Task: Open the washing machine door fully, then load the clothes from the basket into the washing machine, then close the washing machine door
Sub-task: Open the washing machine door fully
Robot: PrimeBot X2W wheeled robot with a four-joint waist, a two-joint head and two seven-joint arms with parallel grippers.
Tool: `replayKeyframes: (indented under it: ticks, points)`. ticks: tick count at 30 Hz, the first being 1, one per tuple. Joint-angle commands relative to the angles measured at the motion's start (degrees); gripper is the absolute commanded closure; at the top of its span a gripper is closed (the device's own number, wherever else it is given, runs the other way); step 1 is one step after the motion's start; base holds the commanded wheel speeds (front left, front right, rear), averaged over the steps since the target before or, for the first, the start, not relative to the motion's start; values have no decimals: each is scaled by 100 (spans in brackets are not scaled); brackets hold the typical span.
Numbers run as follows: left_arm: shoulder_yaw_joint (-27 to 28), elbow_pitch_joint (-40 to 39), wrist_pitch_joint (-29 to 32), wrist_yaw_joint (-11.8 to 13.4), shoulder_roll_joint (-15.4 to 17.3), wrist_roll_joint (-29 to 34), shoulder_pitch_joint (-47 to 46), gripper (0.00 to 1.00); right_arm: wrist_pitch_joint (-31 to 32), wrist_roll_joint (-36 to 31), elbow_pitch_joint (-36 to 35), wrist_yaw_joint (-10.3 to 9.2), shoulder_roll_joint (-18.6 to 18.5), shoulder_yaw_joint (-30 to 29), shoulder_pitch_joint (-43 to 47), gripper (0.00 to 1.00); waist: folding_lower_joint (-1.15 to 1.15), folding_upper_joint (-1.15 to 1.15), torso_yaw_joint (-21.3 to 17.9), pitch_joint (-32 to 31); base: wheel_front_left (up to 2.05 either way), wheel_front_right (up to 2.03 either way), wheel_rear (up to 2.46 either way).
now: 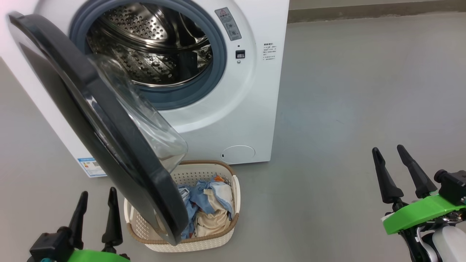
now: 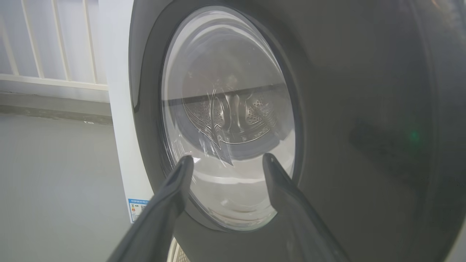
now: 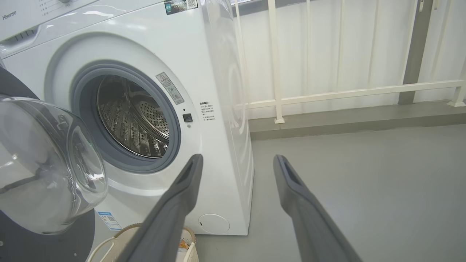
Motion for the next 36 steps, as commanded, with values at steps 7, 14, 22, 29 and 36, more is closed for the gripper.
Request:
replayKeyframes:
  ticks: [7, 14, 22, 29, 36]
  points:
    - [139, -198, -58, 67, 130, -26, -97, 0, -70, -43, 27, 26, -79, 61, -5, 0, 0, 0, 68, -2, 0, 0, 0]
    - [101, -138, -58, 50, 153, -48, -121, 0, -71, -16, 194, 26, -103, 101, -36, 0, 0, 0, 87, -21, 0, 0, 0]
    - [74, -90, -59, 37, 170, -52, -150, 0, -71, -2, 211, 26, -73, 126, -39, 0, 0, 0, 89, -24, 0, 0, 0]
    - [49, -85, -59, 37, 164, -60, -157, 0, -71, -13, 170, 26, -88, 154, -54, 0, 0, 0, 101, -30, 0, 0, 0]
    - [35, -91, -59, 42, 152, -73, -146, 0, -71, -7, 145, 26, -101, 185, -53, 0, 0, 0, 121, -44, 0, 0, 0]
